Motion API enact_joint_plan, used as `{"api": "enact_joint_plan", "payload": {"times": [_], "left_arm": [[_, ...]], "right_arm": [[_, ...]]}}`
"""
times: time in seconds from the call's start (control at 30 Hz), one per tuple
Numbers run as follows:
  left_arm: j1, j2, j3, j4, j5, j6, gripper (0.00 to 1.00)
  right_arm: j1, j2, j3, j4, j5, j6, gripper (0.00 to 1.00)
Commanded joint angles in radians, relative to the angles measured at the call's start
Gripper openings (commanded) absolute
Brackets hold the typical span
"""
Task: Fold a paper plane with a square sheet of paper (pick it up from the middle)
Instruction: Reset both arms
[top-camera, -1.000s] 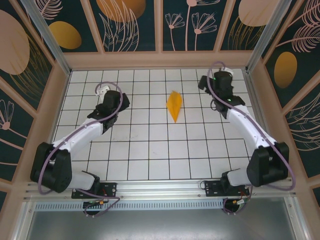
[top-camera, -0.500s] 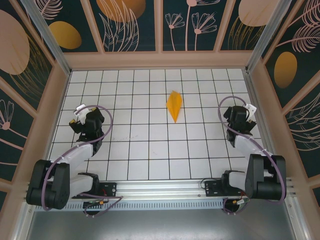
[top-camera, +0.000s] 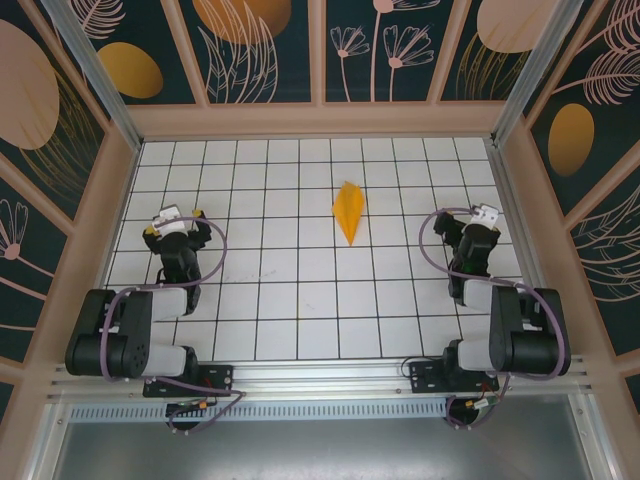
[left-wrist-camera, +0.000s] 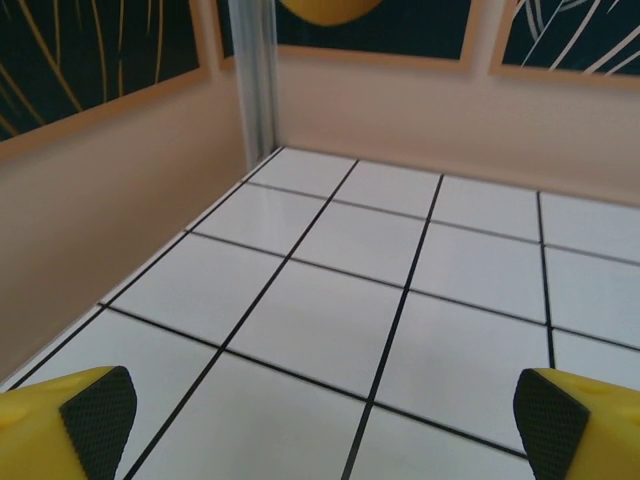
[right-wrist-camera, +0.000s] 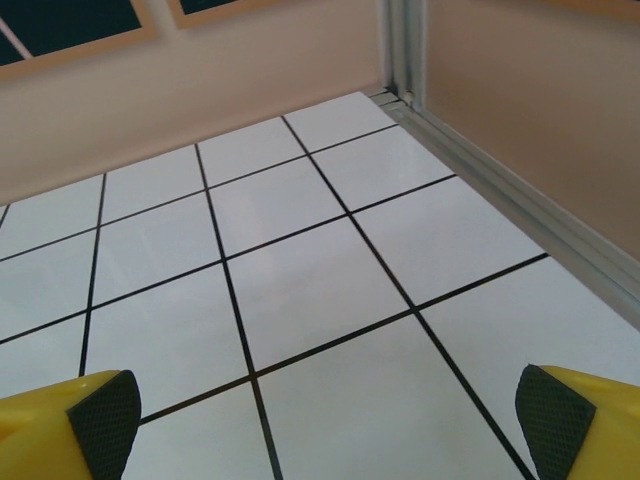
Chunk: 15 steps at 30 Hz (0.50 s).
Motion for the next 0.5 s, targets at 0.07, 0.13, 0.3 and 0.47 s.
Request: {"api": "enact_joint_plan", "payload": {"times": [0.07,0.13,0.3,0.47], "left_arm": [[0.019,0.088,-0.022,0.194,0.139,0.014,0.99],[0.021,0.085,-0.027,0.195,0.152,0.013,0.99],[0.022,0.115,-0.038,0.24,0.195,0.032,0.98],[0.021,0.122,-0.04,0.247,0.195,0.034,0.99]], "right_arm": [[-0.01,0.068,-0.016,0.179,-0.126,-0.036,0.99],[-0.009,0.081,-0.02,0.198,-0.143,-0.04,0.99],[0.014,0.131,-0.024,0.255,-0.15,-0.081,0.99],[0.017,0.139,-0.025,0.262,-0.204,-0.094,0.99]]}}
